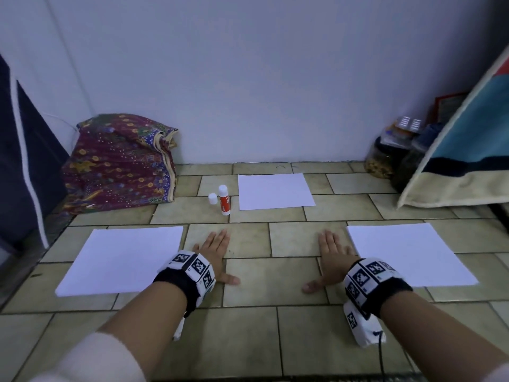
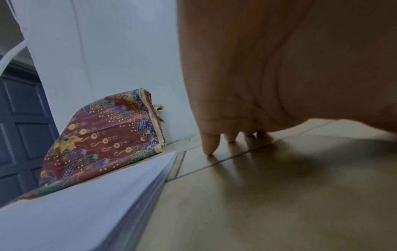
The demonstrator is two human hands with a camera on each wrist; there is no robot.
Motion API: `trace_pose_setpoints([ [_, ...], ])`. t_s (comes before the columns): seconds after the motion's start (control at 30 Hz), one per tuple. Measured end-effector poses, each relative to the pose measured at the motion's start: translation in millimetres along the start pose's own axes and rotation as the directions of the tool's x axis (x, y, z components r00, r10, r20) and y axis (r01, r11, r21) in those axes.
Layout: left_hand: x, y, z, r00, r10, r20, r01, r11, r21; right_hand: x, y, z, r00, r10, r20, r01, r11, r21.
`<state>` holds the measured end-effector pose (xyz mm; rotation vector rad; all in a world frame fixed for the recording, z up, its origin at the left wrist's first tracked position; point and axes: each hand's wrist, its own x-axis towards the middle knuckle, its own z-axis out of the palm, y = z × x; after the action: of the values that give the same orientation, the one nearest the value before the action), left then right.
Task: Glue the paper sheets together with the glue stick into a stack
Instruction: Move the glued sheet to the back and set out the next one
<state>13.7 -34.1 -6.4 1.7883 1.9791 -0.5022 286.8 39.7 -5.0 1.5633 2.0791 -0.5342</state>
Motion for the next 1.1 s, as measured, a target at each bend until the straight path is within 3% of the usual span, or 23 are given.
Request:
trace_pose_setpoints([
  [0.1, -11, -2, -11, 0.998, 0.055, 0.01, -0.054, 0.995, -0.084, -2, -1, 0, 1.0, 0.005, -0.013, -0.005, 1.0, 0.002],
  [0.17, -18, -10, -19, 0.995, 0.076, -0.07, -0.089, 0.977, -0.195, -3, -1, 0, 1.0, 0.003, -0.024, -0.003, 1.0, 0.005],
  [0.27, -30, -40, -22, 0.965, -0.019, -0.263, -0.076, 0.934, -0.348, -4, -1, 1, 0.999, 0.002, -0.036, -0.002, 1.0, 0.004],
  [0.37, -43, -81, -15, 0.935, -0.154, -0.318, -0.003, 0.896, -0.443, -4, -1, 1, 0.999, 0.004, -0.04, -0.004, 1.0, 0.001],
  [0.5, -53, -114, -1, 0.938, -0.284, -0.197, 0.174, 0.88, -0.442, -3, -2, 2, 0.998, 0.004, -0.056, -0.004, 1.0, -0.007],
  [0.57, -54, -117, 7, 0.946, -0.316, -0.077, 0.274, 0.903, -0.331, -3, -1, 2, 0.998, 0.003, -0.055, -0.003, 1.0, -0.006],
  [0.63, -54, -115, 12, 0.952, -0.306, -0.014, 0.294, 0.926, -0.238, -3, -1, 1, 0.998, 0.001, -0.055, -0.001, 1.0, -0.006],
  [0.87, -53, -115, 13, 0.946, -0.318, -0.06, 0.29, 0.916, -0.276, -3, 0, 2, 0.998, -0.005, -0.058, 0.005, 1.0, 0.003],
  [0.93, -52, -116, 8, 0.911, -0.38, -0.157, 0.337, 0.909, -0.244, -3, 0, 2, 0.998, -0.006, -0.058, 0.006, 1.0, 0.003],
  [1.03, -55, -101, -6, 0.784, -0.457, -0.42, 0.392, 0.889, -0.235, -2, 0, 3, 0.998, -0.007, -0.061, 0.007, 1.0, 0.001],
  [1.1, -58, -83, -17, 0.735, -0.421, -0.531, 0.368, 0.906, -0.209, -1, 1, 3, 0.998, -0.011, -0.064, 0.011, 1.0, 0.003],
])
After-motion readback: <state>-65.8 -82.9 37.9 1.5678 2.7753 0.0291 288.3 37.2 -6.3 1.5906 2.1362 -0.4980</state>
